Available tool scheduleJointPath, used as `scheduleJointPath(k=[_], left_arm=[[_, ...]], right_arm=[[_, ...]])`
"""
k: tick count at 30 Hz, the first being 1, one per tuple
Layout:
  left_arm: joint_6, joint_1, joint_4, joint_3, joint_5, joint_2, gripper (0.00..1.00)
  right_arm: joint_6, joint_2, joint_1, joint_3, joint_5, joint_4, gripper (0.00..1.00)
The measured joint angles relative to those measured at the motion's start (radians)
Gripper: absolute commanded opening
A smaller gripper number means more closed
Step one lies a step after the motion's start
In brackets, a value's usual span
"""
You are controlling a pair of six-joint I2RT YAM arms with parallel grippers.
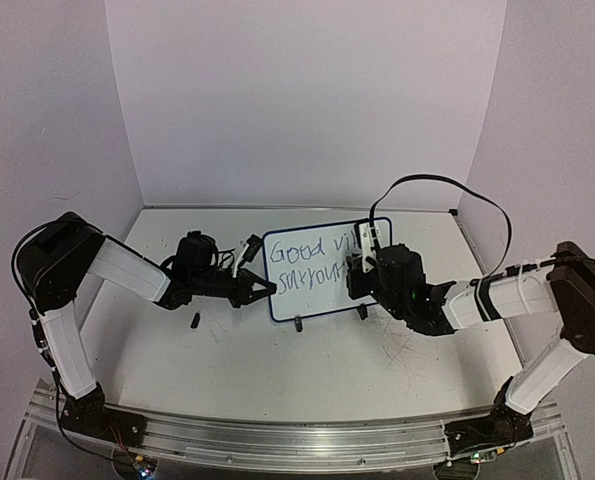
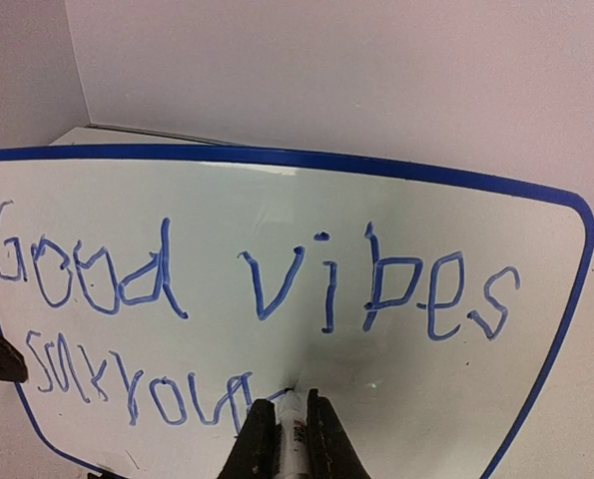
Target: Write a sentence on the whiteboard
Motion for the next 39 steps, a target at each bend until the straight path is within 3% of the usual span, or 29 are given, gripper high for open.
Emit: scheduleJointPath(k=[39], left_arm=[[0.003,0.0,0.0,0.0,0.0,0.0,0.0]], right_arm=[[0.059,-0.059,-0.037,-0.05,0.013,-0.044,0.0]])
